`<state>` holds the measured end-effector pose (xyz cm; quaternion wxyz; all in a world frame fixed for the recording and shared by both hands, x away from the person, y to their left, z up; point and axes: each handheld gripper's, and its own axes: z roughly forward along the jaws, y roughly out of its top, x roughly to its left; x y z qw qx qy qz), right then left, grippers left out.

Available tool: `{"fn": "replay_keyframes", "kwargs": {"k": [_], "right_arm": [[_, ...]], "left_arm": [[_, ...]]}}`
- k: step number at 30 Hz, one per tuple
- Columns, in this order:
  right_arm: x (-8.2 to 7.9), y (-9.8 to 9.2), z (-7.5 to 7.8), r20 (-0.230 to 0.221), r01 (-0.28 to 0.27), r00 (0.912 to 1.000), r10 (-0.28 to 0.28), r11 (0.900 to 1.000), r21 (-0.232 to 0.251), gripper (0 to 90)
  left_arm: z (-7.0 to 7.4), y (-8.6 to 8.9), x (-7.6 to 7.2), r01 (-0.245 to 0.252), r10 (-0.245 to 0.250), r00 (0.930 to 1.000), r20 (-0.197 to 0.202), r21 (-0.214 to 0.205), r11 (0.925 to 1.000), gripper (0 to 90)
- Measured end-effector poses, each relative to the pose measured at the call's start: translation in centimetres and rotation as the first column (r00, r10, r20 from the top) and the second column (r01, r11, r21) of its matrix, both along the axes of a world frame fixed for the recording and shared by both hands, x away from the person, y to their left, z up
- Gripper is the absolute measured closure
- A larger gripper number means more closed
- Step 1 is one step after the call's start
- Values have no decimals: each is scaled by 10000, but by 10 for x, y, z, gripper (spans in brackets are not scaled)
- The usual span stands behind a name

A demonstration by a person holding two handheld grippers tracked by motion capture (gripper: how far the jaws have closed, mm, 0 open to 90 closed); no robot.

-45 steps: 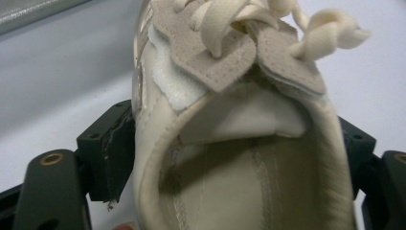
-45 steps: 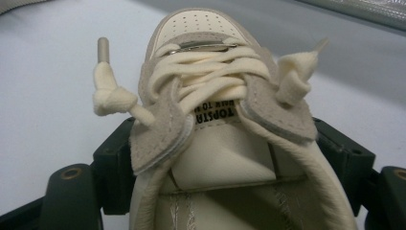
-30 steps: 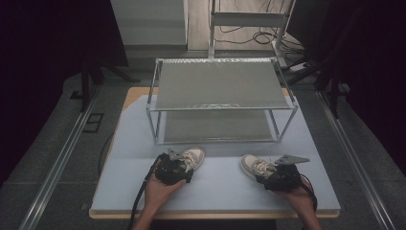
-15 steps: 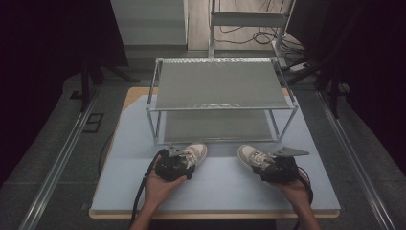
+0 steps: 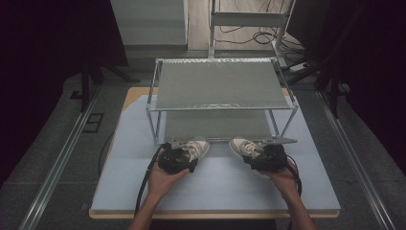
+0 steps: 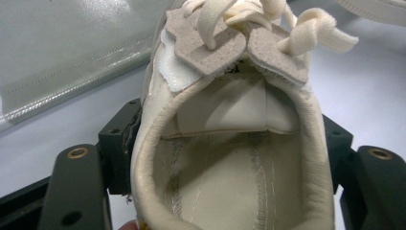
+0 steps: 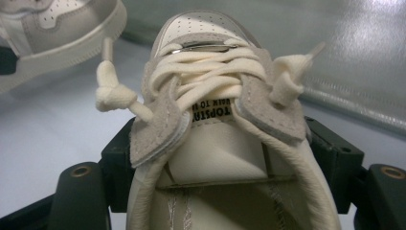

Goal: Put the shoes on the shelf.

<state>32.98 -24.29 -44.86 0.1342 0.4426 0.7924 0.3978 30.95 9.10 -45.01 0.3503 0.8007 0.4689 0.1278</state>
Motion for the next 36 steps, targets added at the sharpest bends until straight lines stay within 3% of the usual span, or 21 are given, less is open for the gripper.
{"fn": "replay_keyframes", "kwargs": {"k": [15,25,36], "right_arm": [[28,21,9,78,361,9993,-360,9993,-74,280],[48,35,3,-14,514,9987,-515,9977,-438,280],[63,45,-5,-97,731,9972,-737,9962,-481,280]], "left_arm": [[1,-11,34,-279,279,9995,-117,55,9996,298],[-8,-15,53,-491,492,9987,-134,63,9988,298],[-9,-27,72,-459,464,9988,-128,338,9984,298]]}}
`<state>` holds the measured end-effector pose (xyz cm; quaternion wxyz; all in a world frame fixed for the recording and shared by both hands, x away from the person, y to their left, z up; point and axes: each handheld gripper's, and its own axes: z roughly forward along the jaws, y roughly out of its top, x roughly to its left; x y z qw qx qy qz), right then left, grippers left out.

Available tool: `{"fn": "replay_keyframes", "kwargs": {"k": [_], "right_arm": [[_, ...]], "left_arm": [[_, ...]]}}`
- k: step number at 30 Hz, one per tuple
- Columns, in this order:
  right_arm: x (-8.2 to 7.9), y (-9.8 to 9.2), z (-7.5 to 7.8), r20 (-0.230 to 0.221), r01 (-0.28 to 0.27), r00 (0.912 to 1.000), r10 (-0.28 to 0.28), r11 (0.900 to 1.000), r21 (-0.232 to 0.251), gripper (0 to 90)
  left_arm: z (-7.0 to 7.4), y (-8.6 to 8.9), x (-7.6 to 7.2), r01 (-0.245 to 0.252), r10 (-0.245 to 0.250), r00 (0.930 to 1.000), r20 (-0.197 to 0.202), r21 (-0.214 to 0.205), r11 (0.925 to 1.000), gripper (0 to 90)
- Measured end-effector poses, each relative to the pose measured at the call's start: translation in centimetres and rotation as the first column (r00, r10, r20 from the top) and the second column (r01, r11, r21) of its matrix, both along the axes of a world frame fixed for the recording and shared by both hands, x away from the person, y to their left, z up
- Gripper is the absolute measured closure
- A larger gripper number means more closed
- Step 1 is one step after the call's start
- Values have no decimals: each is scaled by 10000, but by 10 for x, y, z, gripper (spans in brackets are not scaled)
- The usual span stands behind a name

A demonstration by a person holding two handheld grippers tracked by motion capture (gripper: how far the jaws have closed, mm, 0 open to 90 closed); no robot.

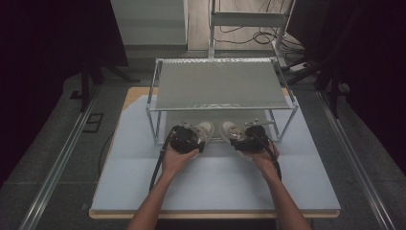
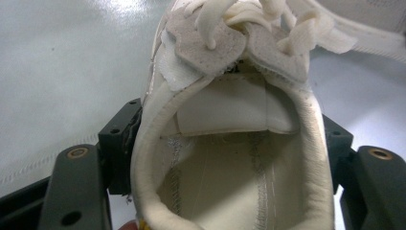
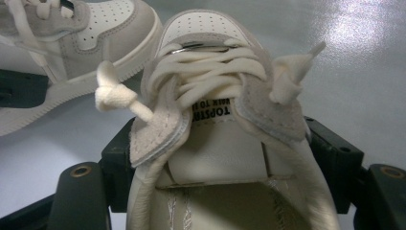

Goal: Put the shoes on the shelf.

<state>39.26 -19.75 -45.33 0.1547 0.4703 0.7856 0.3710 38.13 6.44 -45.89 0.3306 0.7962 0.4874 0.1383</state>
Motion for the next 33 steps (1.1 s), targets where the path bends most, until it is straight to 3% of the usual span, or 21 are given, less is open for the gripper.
{"fn": "replay_keyframes", "kwargs": {"k": [6,12,15,21,22,25,27,28,31,33], "right_arm": [[11,4,-2,-97,223,9997,-223,9998,0,279],[21,6,-4,33,532,9986,-531,9985,-147,279],[26,8,-7,-79,571,9983,-572,9983,-133,278],[34,12,-9,-13,751,9972,-751,9971,-84,277],[35,14,-9,-232,820,9964,-819,9966,11,276],[39,15,-10,-167,1005,9948,-1005,9949,4,276],[42,14,-13,-262,1108,9935,-1107,9938,56,274],[43,14,-15,-316,1185,9925,-1182,9929,64,272],[46,13,-21,-450,1341,9900,-1334,9909,121,268],[46,14,-21,-375,1398,9896,-1392,9901,150,261]], "left_arm": [[-3,-7,10,-177,177,9998,-19,-13,9998,297],[-8,-7,24,111,-113,9999,69,192,9998,297],[-8,-8,27,-21,19,9999,119,96,10000,296],[-7,-19,34,-453,448,9988,-213,-215,9987,295],[-7,-20,35,-558,553,9982,-215,-240,9982,295],[-8,-20,39,-367,364,9992,-186,-125,9992,294],[-8,-23,40,-431,424,9985,-332,-200,9989,292],[-9,-25,40,-734,728,9971,-226,-288,9969,290],[-9,-26,41,-757,754,9970,-180,-140,9970,282],[-9,-26,41,-758,751,9969,-214,-313,9966,272]]}}
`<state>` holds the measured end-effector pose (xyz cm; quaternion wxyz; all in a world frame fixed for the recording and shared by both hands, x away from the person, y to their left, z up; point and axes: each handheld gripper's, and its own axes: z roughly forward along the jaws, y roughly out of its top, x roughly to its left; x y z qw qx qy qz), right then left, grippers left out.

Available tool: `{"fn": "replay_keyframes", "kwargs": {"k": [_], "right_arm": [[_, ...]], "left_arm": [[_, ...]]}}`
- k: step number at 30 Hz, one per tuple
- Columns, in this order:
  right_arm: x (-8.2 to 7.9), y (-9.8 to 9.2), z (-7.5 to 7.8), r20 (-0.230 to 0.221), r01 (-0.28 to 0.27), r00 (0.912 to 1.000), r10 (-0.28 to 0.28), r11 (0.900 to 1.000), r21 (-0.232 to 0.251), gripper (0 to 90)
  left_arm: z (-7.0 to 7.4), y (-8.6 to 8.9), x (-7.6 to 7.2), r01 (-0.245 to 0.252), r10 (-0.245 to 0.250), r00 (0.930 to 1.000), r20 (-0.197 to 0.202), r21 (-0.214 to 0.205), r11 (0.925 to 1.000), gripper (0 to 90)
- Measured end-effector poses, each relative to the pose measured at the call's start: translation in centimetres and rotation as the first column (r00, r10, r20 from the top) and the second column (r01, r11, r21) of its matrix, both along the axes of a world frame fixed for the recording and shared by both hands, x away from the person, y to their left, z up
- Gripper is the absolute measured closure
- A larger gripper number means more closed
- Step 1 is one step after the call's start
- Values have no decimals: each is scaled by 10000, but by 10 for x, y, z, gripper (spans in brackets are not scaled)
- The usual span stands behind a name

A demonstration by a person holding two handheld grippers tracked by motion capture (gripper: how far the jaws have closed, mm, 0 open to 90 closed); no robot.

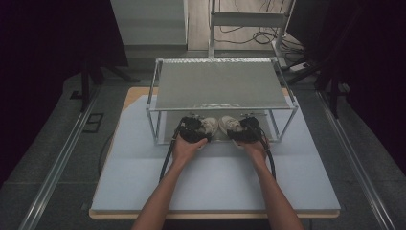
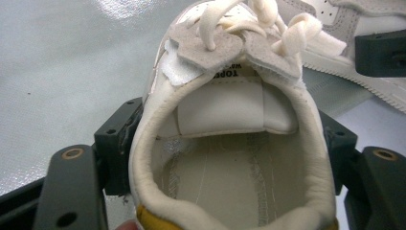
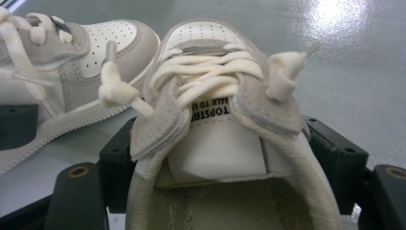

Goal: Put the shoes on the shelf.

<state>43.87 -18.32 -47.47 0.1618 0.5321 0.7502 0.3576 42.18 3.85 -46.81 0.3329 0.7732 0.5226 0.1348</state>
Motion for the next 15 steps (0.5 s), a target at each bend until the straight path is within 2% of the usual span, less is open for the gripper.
{"fn": "replay_keyframes", "kwargs": {"k": [2,3,4,5,6,7,8,9,10,11,12,13,14,15], "right_arm": [[-1,0,0,96,26,10000,-26,10000,1,247],[-1,0,1,126,55,9999,-56,10000,33,234],[-3,-1,2,236,56,9997,-56,10000,18,206],[-4,-1,4,366,94,9993,-96,9999,41,190],[-8,-2,7,430,160,9989,-163,9998,86,176],[-10,-3,9,540,88,9985,-93,9999,103,168],[-13,-6,11,871,49,9962,-49,10000,3,168],[-17,-7,12,971,69,9953,-70,10000,19,171],[-23,-9,14,1151,11,9934,-16,10000,44,171],[-30,-11,16,1208,-16,9927,3,9999,107,172],[-36,-14,18,1304,-84,9914,59,9998,183,180],[-40,-16,19,1431,-108,9897,81,9998,182,185],[-46,-19,21,1546,-166,9879,129,9996,229,194],[-53,-24,23,1704,-268,9852,205,9990,344,221]], "left_arm": [[1,1,-2,-117,119,9999,65,-325,9994,249],[4,9,1,691,-702,9963,502,231,9973,243],[6,21,13,2859,-2948,9489,1124,888,9541,234],[10,2,-13,-1332,1343,9908,161,-562,9895,226],[11,4,-13,-1068,1086,9936,317,-541,9928,205],[13,13,-9,391,-382,9953,889,-76,9992,196],[15,18,-7,1399,-1415,9819,1256,213,9899,196],[18,23,-10,1663,-1699,9730,1565,354,9854,198],[22,19,-24,381,-335,9900,1371,-309,9988,200],[24,23,-27,592,-541,9867,1533,-285,9978,201],[26,26,-31,600,-537,9849,1646,-337,9976,203],[28,29,-37,581,-506,9845,1677,-398,9975,207],[30,32,-45,321,-203,9856,1679,-678,9972,220],[31,35,-49,352,-224,9848,1721,-719,9968,247]]}}
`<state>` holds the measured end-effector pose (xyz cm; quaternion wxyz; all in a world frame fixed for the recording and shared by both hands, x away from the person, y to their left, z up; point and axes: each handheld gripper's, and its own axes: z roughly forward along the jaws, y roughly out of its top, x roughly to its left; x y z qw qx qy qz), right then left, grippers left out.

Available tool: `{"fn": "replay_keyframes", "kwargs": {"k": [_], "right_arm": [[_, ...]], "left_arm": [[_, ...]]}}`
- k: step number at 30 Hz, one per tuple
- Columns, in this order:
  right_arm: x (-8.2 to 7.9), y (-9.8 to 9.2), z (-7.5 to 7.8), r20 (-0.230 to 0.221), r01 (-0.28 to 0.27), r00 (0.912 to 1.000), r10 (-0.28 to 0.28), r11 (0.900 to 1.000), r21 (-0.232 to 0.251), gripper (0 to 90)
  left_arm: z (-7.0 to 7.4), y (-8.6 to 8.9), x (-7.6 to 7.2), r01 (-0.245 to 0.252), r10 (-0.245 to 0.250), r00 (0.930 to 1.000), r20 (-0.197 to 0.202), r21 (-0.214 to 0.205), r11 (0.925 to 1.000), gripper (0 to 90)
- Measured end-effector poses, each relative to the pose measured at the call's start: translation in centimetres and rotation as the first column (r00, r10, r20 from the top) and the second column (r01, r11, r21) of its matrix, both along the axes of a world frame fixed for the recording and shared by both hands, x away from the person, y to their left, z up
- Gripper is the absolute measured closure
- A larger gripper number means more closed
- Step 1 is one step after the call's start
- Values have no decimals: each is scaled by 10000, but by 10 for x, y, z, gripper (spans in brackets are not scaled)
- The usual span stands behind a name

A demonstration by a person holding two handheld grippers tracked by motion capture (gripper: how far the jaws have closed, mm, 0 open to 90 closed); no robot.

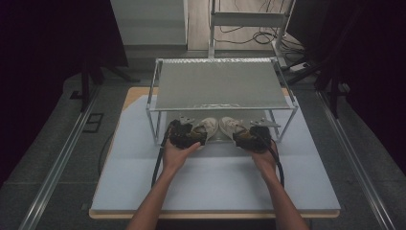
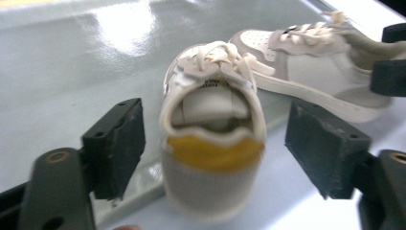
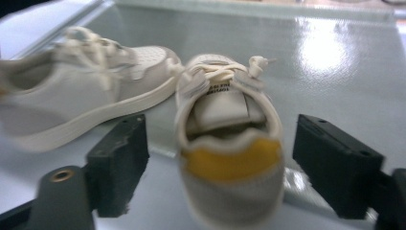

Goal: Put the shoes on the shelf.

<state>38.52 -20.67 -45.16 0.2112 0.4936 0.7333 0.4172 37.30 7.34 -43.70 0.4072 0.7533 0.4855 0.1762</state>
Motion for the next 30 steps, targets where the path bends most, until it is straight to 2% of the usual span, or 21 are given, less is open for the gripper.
{"fn": "replay_keyframes", "kwargs": {"k": [2,5,7,9,10,13,16,22,26,28,30], "right_arm": [[-10,-7,3,246,-78,9997,75,9999,108,268],[-25,-21,6,555,-144,9984,119,9989,456,389],[-30,-29,6,651,-105,9979,73,9987,497,468],[-32,-37,4,643,-70,9979,42,9990,446,602],[-32,-40,3,628,-14,9980,-11,9992,393,642],[-29,-49,-2,406,93,9991,-107,9994,347,742],[-24,-53,-10,165,144,9998,-146,9998,112,804],[-18,-49,-20,-176,-40,9998,38,9999,-140,848],[-15,-44,-24,-247,-118,9996,112,9997,-221,850],[-14,-41,-25,-313,-188,9993,181,9996,-229,861],[-14,-40,-25,-232,-176,9996,169,9994,-290,870]], "left_arm": [[2,9,-10,-47,47,10000,64,-22,10000,293],[2,22,-20,-204,204,9998,17,5,9998,422],[0,29,-24,-257,257,9997,-22,55,9997,506],[-3,36,-25,-278,281,9994,-182,142,9995,611],[-5,38,-25,-291,295,9993,-242,185,9994,638],[-11,44,-23,-327,338,9985,-430,252,9991,732],[-18,46,-18,-274,291,9973,-671,250,9993,798],[-28,40,-13,-104,108,9950,-995,50,9999,818],[-29,29,-12,127,-134,9944,-1047,-70,9999,818],[-28,24,-12,165,-162,9944,-1043,27,9999,819],[-28,22,-12,253,-260,9937,-1088,-84,9996,816]]}}
